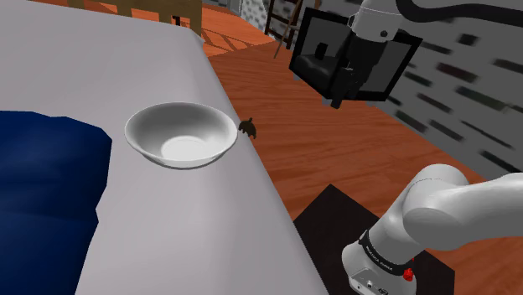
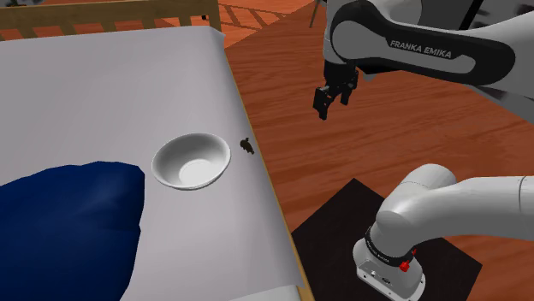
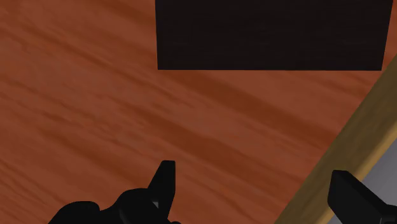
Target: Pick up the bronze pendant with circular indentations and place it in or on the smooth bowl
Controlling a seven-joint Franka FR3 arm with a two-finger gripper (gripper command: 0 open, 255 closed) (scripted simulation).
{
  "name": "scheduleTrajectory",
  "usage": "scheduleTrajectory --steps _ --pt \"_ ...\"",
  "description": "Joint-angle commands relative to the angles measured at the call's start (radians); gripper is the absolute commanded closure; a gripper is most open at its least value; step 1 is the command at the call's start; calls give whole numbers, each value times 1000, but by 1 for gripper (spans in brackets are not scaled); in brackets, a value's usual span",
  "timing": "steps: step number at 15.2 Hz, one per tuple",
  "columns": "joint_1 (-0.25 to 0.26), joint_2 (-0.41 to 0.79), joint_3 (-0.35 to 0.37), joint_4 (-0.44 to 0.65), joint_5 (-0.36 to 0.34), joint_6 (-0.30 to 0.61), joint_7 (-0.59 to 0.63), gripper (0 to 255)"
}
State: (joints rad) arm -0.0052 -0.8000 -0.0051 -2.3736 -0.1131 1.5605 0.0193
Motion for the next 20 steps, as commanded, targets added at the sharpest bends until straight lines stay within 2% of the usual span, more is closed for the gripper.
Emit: scheduleTrajectory --steps 1,11,20 --pt "0 0 0 0 0 0 0 0" --pt "89 251 155 124 100 90 109 0" --pt "149 513 286 310 127 137 206 0"
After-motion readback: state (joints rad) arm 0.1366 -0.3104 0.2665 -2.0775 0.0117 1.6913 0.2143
